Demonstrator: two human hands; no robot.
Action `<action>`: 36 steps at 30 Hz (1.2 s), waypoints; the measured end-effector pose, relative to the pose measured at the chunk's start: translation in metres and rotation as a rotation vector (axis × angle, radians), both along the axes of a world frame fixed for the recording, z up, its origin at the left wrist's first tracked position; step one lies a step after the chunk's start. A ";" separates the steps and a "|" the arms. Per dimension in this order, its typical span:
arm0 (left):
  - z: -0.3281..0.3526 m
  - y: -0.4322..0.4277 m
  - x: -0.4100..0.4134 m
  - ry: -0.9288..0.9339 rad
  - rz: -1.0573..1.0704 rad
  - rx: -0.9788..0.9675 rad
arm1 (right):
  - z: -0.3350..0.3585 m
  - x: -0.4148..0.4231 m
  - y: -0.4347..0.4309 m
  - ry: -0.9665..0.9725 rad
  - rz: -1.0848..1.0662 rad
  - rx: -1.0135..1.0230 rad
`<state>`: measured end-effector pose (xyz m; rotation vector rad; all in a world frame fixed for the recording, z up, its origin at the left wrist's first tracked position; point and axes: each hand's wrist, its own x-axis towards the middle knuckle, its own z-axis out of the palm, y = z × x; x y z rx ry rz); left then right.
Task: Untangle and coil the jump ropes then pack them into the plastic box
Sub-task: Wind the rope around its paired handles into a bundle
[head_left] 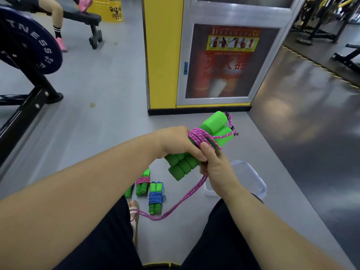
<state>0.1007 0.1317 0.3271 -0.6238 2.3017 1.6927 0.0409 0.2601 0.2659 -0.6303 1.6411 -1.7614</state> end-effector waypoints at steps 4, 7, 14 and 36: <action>0.000 0.001 0.006 0.010 0.081 0.056 | 0.007 -0.002 -0.001 0.018 0.021 -0.047; -0.004 0.002 0.013 0.018 0.102 0.187 | 0.008 -0.003 -0.005 -0.011 0.015 -0.088; -0.018 0.007 0.025 -0.138 0.094 0.394 | -0.001 0.011 -0.010 -0.139 -0.100 -0.048; -0.037 0.008 0.025 0.006 0.419 0.706 | -0.004 0.002 0.015 0.310 0.402 0.095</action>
